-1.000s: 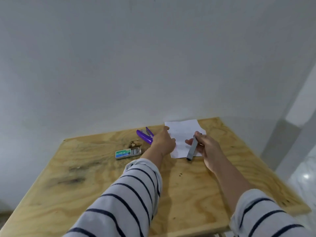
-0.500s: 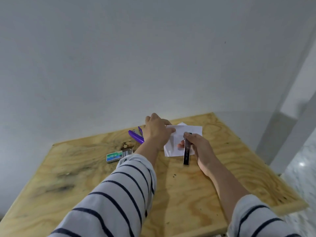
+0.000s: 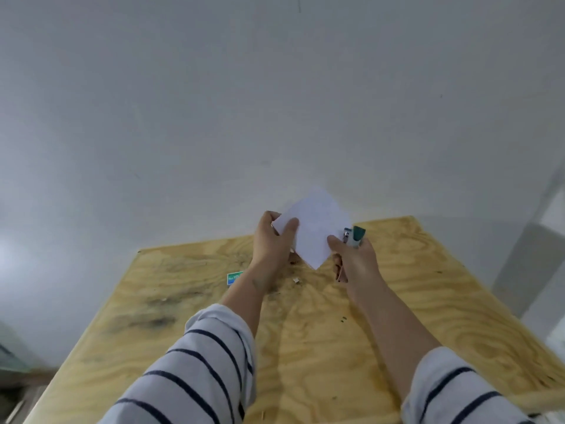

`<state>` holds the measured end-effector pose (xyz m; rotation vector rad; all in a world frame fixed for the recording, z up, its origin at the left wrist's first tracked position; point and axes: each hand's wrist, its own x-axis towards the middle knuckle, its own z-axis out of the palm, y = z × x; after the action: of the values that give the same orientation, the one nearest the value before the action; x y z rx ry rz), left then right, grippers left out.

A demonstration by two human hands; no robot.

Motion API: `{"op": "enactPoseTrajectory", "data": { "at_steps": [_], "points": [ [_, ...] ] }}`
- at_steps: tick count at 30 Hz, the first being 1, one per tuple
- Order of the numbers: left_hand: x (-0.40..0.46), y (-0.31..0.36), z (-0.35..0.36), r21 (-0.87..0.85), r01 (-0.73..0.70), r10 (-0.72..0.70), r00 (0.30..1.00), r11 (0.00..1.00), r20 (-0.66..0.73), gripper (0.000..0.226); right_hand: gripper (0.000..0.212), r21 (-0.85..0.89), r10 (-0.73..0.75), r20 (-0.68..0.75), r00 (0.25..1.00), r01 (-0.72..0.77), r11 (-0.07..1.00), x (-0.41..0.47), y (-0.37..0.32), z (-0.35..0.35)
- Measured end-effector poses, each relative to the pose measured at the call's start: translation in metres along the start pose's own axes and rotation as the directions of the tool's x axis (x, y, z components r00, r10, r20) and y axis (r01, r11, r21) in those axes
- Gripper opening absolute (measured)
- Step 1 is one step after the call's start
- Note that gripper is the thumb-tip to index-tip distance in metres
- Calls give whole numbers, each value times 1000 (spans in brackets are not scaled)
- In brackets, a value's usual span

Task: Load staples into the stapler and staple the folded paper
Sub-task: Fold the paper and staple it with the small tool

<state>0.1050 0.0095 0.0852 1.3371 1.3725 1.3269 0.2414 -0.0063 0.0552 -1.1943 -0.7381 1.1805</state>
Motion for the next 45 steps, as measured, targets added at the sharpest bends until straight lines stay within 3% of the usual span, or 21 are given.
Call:
{"op": "enactPoseTrajectory", "data": {
  "at_steps": [4, 7, 9, 12, 16, 20, 22, 30, 40, 45],
  "points": [
    [-6, -7, -30, 41, 91, -97, 979, 995, 182, 27, 26, -131, -150, -65, 986, 141, 981, 2, -7, 9],
    [-11, -8, -40, 178, 93, -139, 952, 980, 272, 32, 31, -249, -215, 47, 975, 220, 943, 3, -13, 15],
    [-11, -8, -42, 228, 80, -134, 963, 970, 235, 33, 35, -309, -193, 127, 973, 224, 924, 1, -15, 21],
    [-7, -10, -46, 139, 116, -135, 981, 984, 137, 34, 35, -220, -83, 155, 984, 117, 969, 0, -15, 24],
    [-4, -8, -55, -53, 119, -116, 992, 991, 57, 41, 3, -95, 99, 283, 954, -75, 993, -12, -7, 21],
    [-2, -3, -57, -132, 99, -98, 995, 986, 16, 38, 25, -59, 161, 482, 861, -151, 987, -24, -5, 21],
    [-3, -4, -55, -155, 85, -86, 996, 984, 3, 36, 24, -23, 160, 534, 830, -175, 984, -24, -5, 21],
    [-4, -3, -56, -142, 15, -24, 998, 990, -66, 37, 25, 29, 199, 539, 818, -254, 967, -27, -5, 29],
    [-13, -5, -53, -85, 45, -39, 997, 995, 73, 33, 16, 156, 141, 432, 891, -228, 961, -25, -7, 31],
    [-15, -10, -53, -78, 77, -69, 993, 994, 99, 34, 21, 102, 109, 421, 900, -166, 981, -28, -10, 35]
  ]
}}
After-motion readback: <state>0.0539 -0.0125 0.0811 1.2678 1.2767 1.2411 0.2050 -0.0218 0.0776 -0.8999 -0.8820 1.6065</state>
